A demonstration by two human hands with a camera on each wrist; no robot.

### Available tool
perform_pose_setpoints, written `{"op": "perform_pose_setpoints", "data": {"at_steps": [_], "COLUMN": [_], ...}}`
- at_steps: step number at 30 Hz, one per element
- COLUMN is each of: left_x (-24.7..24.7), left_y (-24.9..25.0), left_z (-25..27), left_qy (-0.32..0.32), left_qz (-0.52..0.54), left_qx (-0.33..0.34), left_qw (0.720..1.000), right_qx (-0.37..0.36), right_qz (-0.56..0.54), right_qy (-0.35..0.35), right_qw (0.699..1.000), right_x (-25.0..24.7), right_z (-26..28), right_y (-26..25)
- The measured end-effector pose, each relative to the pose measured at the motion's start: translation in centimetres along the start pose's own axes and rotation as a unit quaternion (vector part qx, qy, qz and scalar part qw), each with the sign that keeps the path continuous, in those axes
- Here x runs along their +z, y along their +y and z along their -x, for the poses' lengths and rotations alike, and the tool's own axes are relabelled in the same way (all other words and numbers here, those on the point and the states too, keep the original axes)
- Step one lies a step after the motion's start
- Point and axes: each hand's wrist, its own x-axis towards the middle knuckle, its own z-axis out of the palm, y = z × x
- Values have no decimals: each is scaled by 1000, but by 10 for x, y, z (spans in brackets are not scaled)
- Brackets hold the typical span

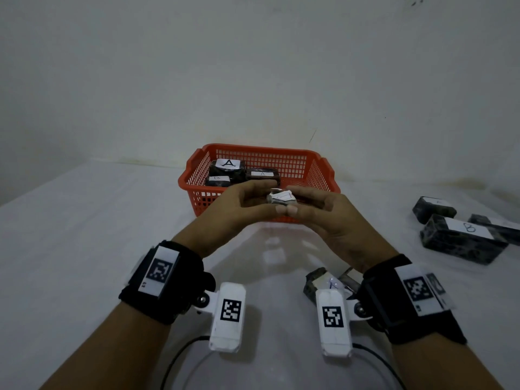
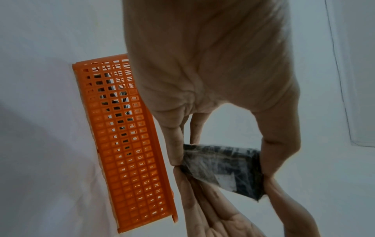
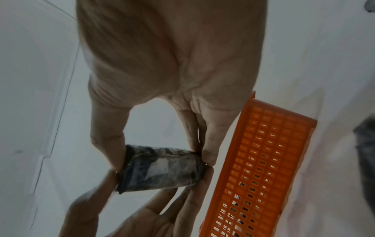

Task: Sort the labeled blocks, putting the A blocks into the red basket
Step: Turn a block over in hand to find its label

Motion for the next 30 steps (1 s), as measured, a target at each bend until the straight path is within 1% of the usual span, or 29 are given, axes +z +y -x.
{"op": "perform_pose_setpoints", "data": {"at_steps": [2, 4, 8, 12, 14, 16, 19, 21, 22, 23, 25, 27, 30], "left_x": [-2, -4, -4, -4, -6, -6, -3, 0, 2, 4, 8, 8, 4], "left_y": [1, 1, -1, 1, 1, 2, 0, 0, 1, 2, 4, 2, 0], "left_z": [1, 2, 1, 2, 2, 3, 2, 1, 0, 0, -2, -2, -2], "left_qy": [7, 11, -13, 13, 14, -5, -48, -58, -43, -15, 64, 123, 155], "left_qz": [2, 9, -18, -25, -21, -12, -8, 7, 7, -1, -25, -41, -47], "left_qx": [3, 3, -8, 1, 4, -2, -4, 2, 11, 23, 51, 82, 125], "left_qw": [1000, 1000, 1000, 1000, 1000, 1000, 999, 998, 999, 1000, 996, 988, 979], "right_qx": [14, 12, -1, 5, 25, 48, 52, 45, 38, 28, 10, -1, -12], "right_qz": [-9, -3, 9, 1, -30, -50, 0, 29, 39, 47, 57, 71, 70], "right_qy": [-12, 0, 19, 6, 8, 39, 106, 131, 138, 140, 134, 122, 110], "right_qw": [1000, 1000, 1000, 1000, 999, 997, 993, 990, 989, 989, 989, 990, 991], "right_x": [-1, -1, -3, -5, -2, 2, 4, 2, 1, 0, 1, 4, 7], "right_z": [0, -1, -2, 0, 0, -2, -3, -2, -1, -1, -1, 0, -1], "right_y": [0, 1, 1, -1, -3, -6, -4, -1, 0, 1, 0, 0, 2]}}
